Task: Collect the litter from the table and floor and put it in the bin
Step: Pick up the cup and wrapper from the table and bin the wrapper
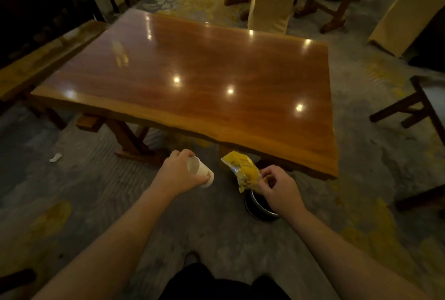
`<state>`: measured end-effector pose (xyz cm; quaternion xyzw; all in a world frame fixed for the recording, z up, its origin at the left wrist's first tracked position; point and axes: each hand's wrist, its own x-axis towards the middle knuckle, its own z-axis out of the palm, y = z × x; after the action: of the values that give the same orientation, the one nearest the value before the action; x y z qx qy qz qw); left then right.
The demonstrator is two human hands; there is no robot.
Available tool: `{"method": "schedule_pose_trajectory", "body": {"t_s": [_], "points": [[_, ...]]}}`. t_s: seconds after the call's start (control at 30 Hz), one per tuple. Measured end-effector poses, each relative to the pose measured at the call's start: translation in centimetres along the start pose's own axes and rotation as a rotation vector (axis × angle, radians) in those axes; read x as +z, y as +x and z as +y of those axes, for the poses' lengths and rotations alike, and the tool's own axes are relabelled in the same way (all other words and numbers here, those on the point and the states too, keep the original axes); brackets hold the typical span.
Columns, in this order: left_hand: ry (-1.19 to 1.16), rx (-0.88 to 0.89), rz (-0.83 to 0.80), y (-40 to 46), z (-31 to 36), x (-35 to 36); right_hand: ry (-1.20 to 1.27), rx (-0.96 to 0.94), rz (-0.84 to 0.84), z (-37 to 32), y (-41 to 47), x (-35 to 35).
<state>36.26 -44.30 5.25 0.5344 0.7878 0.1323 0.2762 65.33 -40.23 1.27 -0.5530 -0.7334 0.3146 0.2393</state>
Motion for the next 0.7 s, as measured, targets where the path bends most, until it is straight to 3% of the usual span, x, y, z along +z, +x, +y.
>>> {"method": "schedule_pose_trajectory", "body": {"t_s": [0.33,0.7], "points": [[-0.059,-0.103,-0.162,-2.0,10.4,13.1,0.164,0.291,0.069,13.7,-4.1,-7.0],[-0.006,-0.149,-0.295,5.9,9.8,27.1,0.205,0.632,0.136,27.7,-4.6,-3.1]]}}
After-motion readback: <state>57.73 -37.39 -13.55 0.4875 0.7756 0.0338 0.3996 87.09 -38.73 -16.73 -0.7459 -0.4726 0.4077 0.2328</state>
